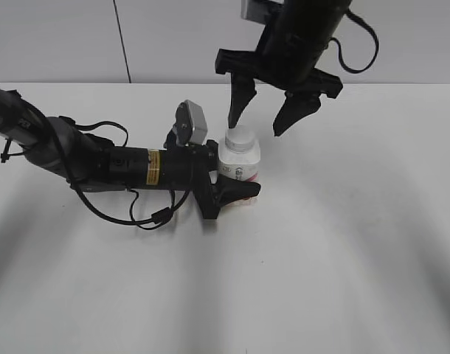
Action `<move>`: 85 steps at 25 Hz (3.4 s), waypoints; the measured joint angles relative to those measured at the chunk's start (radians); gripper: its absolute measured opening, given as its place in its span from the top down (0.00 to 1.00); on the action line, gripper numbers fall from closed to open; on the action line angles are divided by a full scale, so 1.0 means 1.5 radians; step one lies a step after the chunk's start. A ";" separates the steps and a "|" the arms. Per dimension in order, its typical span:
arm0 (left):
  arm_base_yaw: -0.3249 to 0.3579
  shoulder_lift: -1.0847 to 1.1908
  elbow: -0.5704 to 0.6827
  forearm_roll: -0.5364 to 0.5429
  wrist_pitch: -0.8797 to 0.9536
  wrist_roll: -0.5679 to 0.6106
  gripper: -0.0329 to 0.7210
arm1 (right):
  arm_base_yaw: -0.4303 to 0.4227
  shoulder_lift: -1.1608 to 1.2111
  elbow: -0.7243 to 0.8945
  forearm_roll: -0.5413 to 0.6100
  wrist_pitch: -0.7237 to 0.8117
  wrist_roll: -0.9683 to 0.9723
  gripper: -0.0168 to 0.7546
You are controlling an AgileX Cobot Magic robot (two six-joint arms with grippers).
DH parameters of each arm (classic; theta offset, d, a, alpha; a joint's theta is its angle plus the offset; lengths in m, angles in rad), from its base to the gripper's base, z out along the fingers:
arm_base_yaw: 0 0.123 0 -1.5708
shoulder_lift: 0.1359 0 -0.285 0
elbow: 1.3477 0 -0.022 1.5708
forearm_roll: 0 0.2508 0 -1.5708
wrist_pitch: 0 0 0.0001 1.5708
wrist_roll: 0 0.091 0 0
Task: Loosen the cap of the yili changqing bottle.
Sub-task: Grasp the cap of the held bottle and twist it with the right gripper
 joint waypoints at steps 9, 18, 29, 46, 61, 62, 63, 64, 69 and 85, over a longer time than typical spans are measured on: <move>0.000 -0.001 0.000 0.000 0.001 0.000 0.38 | 0.004 0.059 -0.048 -0.005 -0.016 0.032 0.26; 0.000 -0.001 0.000 0.000 0.002 0.000 0.38 | 0.005 0.066 -0.049 -0.030 -0.036 0.046 0.26; -0.001 -0.001 0.000 0.000 0.002 0.000 0.38 | 0.017 0.074 -0.049 -0.033 -0.040 0.049 0.31; -0.001 -0.001 0.000 0.000 0.003 0.000 0.38 | 0.017 0.083 -0.049 -0.034 -0.014 0.049 0.35; -0.001 -0.001 0.000 -0.001 0.004 0.001 0.38 | 0.017 0.083 -0.050 -0.030 -0.018 0.018 0.47; -0.001 -0.001 0.000 -0.001 0.004 0.001 0.38 | 0.017 0.083 -0.050 -0.030 -0.018 -0.003 0.47; -0.001 -0.001 0.000 -0.001 0.004 0.001 0.38 | 0.017 0.083 -0.050 -0.030 -0.019 -0.026 0.47; -0.001 -0.001 0.000 -0.001 0.004 0.001 0.38 | 0.017 0.083 -0.050 -0.030 -0.019 -0.057 0.47; -0.001 -0.001 0.000 -0.001 0.004 0.001 0.38 | 0.017 0.083 -0.051 -0.032 -0.015 -0.212 0.47; -0.001 -0.001 0.000 0.003 0.001 0.007 0.39 | 0.017 0.083 -0.054 -0.032 -0.005 -0.638 0.48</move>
